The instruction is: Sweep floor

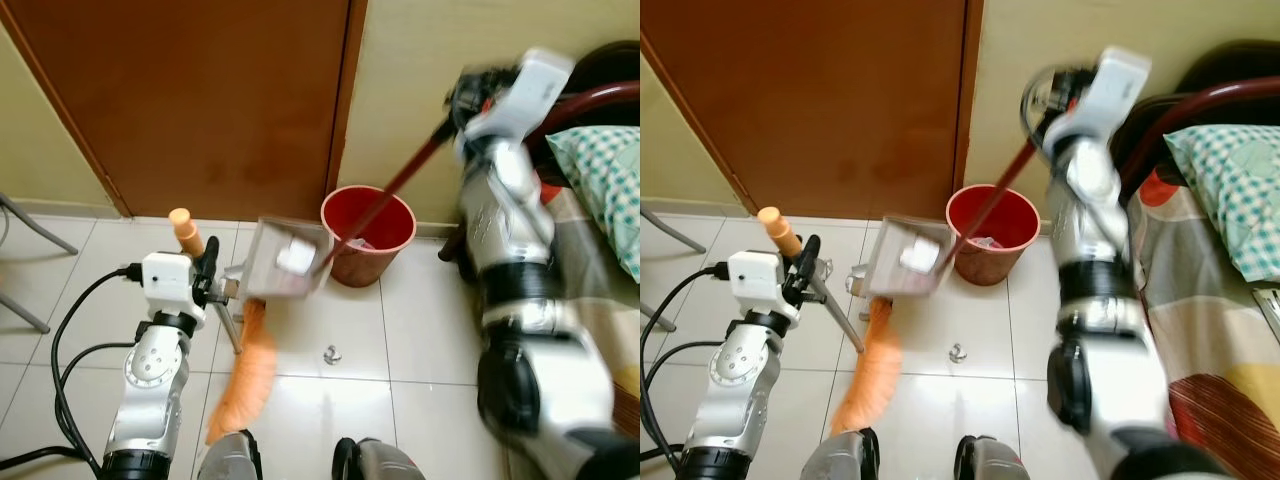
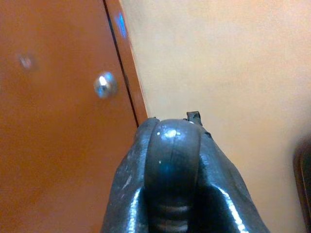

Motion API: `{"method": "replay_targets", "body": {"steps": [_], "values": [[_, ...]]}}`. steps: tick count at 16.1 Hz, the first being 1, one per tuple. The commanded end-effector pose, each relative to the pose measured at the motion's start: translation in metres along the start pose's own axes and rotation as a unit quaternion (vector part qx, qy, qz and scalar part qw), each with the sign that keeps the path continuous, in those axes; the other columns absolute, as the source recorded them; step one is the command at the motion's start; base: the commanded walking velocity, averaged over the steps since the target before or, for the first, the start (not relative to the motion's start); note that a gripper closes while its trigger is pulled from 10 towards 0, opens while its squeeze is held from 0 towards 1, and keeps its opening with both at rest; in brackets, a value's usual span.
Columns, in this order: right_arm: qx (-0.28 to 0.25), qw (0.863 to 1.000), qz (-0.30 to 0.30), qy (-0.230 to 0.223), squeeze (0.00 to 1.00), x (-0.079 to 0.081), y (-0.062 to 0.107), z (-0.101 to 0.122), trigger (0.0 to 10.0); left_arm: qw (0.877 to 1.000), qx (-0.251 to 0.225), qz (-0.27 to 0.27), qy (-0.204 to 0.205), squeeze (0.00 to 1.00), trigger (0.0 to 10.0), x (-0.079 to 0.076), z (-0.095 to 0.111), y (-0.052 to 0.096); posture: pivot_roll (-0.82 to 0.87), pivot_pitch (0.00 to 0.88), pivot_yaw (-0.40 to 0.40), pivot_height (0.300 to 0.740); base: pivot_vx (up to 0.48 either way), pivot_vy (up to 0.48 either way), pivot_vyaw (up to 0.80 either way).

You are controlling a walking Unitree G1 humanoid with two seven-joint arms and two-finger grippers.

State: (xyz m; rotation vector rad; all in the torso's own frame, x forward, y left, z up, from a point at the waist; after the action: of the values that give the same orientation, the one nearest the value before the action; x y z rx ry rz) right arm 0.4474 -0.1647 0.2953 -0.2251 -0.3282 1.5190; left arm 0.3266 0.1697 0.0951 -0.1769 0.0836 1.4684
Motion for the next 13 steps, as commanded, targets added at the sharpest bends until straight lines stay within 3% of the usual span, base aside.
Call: {"method": "replay_targets", "body": {"steps": [1,4,8,9,10,13], "values": [[-0.07,0.997,-0.013,0.004,0.0,-0.009,-0.01,0.041,10.0,0.999,0.036,0.005,0.013,0.0,10.0,-0.002,-0.02,0.006,0.01,0.096,-0.082,0.74,0.0,0.0,0.0],[-0.125,0.991,-0.035,0.042,0.0,-0.026,-0.017,0.077,10.0,0.999,0.037,0.002,0.014,0.0,10.0,-0.003,-0.021,0.006,0.01,0.098,-0.084,0.74,0.0,0.0,0.0],[-0.174,0.979,-0.037,0.103,0.0,-0.033,-0.014,0.096,10.0,0.999,0.039,-0.001,0.014,0.0,10.0,-0.004,-0.022,0.005,0.01,0.101,-0.078,0.74,0.0,0.0,0.0],[-0.182,0.974,-0.024,0.134,0.0,-0.026,-0.012,0.095,10.0,0.999,0.041,-0.004,0.014,0.0,10.0,-0.006,-0.023,0.004,0.0,0.101,-0.077,0.74,0.0,0.0,0.0],[-0.197,0.958,0.017,0.206,0.0,-0.005,-0.007,0.087,10.0,0.999,0.041,-0.009,0.014,0.0,10.0,-0.009,-0.023,0.003,0.0,0.104,-0.073,0.74,0.0,0.0,0.0],[-0.218,0.93,0.08,0.283,0.0,0.028,0.004,0.067,10.0,0.999,0.041,-0.012,0.011,0.0,10.0,-0.008,-0.022,0.003,0.0,0.106,-0.07,0.74,0.0,0.0,0.0]]}}
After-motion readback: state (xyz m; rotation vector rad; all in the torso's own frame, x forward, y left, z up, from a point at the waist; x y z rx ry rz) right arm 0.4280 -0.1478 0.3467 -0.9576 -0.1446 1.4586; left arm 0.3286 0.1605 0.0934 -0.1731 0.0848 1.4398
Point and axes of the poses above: a point about 5 cm out from each wrist's last joint towards the gripper, its own y axis pointing back from the gripper into the wrist, its own z axis along the axis of the wrist's last joint, x = y × z, the point moved 5 cm from there along -y, pointing out of the wrist towards the gripper, and after that the axes turned 12 degrees about y, right-handed, at the moved point
